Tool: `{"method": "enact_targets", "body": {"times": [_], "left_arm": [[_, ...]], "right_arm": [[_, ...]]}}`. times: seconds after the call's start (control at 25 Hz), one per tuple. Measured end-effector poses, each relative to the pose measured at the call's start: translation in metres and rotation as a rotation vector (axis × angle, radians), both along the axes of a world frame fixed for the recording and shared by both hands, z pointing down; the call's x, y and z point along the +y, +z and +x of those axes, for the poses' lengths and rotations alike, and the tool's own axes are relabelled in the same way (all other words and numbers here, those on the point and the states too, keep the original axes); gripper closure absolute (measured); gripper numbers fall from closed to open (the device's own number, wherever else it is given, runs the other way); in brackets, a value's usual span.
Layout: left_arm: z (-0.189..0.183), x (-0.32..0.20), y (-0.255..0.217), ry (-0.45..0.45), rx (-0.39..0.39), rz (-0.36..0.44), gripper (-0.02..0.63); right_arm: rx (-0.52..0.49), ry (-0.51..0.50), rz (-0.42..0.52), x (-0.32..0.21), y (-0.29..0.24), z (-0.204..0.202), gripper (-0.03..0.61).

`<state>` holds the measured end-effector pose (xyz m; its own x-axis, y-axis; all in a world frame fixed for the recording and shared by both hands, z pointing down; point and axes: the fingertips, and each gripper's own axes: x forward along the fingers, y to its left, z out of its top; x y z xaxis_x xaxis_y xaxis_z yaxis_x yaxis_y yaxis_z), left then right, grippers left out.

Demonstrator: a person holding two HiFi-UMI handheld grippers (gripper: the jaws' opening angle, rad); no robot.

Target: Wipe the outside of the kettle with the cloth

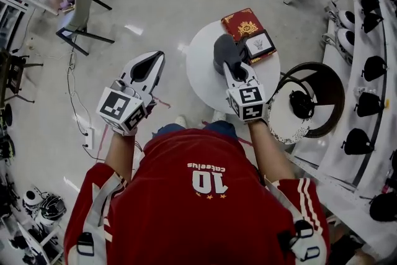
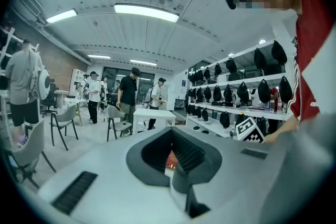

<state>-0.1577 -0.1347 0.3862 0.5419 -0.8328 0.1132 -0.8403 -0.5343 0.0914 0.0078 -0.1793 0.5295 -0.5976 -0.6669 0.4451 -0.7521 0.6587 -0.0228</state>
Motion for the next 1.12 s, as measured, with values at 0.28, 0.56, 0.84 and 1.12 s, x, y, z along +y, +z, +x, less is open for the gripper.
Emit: {"method": "enact_targets", "body": {"times": [0.28, 0.56, 0.84, 1.12], "left_arm": [[0.038, -0.017, 0.001, 0.065, 0.006, 0.003, 0.609], [0.075, -0.036, 0.002, 0.095, 0.009, 0.003, 0.607], [0.101, -0.055, 0.003, 0.072, -0.008, 0.011, 0.609], [0.111, -0.066, 0.008, -0.006, -0.025, -0.017, 0.609]], "right_arm": [[0.005, 0.105, 0.034, -0.009, -0.015, 0.059, 0.532], [0.006, 0.185, 0.046, -0.031, -0.025, 0.119, 0.532], [0.000, 0.145, 0.020, -0.052, -0.011, 0.136, 0.532], [-0.041, 0.054, -0.023, -0.075, 0.008, 0.128, 0.532]]}}
